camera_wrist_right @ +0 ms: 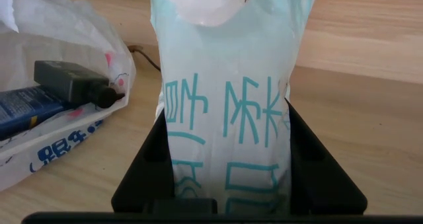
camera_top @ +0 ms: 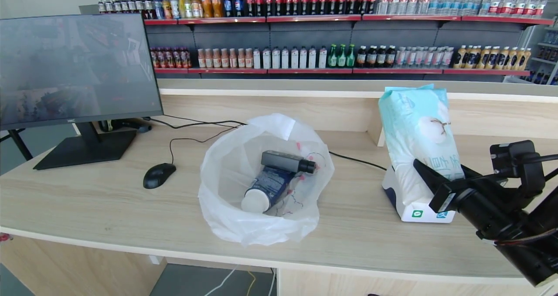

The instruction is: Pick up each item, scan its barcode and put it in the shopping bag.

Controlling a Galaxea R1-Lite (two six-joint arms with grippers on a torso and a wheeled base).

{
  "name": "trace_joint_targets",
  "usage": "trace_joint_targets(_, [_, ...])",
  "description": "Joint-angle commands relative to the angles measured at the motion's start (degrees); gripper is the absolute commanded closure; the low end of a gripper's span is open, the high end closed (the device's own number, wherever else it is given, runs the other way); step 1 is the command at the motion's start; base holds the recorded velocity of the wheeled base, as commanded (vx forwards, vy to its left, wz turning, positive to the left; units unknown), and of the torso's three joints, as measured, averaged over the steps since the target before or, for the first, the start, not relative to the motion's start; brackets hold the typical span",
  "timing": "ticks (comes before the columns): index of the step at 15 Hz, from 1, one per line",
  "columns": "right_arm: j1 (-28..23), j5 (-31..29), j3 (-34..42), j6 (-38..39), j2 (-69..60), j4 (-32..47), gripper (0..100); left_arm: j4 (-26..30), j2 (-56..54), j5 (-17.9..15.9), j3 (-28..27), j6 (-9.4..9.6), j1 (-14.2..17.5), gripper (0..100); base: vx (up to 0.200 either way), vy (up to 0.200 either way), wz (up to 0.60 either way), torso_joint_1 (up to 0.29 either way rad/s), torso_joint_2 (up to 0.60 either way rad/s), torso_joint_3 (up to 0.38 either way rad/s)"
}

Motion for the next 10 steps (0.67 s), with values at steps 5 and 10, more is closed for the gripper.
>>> trace_joint_targets(5, [0.0, 0.0, 0.1, -0.1, -0.1, 0.0, 100, 0.0, 0.0, 0.0, 0.0, 0.01, 0.0, 0, 0.0, 0.0, 0.0, 0.0, 0.0, 0.0])
trace_joint_targets(10, [0.0, 0.0, -1.1, 0.0, -0.7, 0.0, 100, 0.0, 0.0, 0.0, 0.0, 0.01, 0.0, 0, 0.0, 0.0, 0.0, 0.0, 0.0, 0.0])
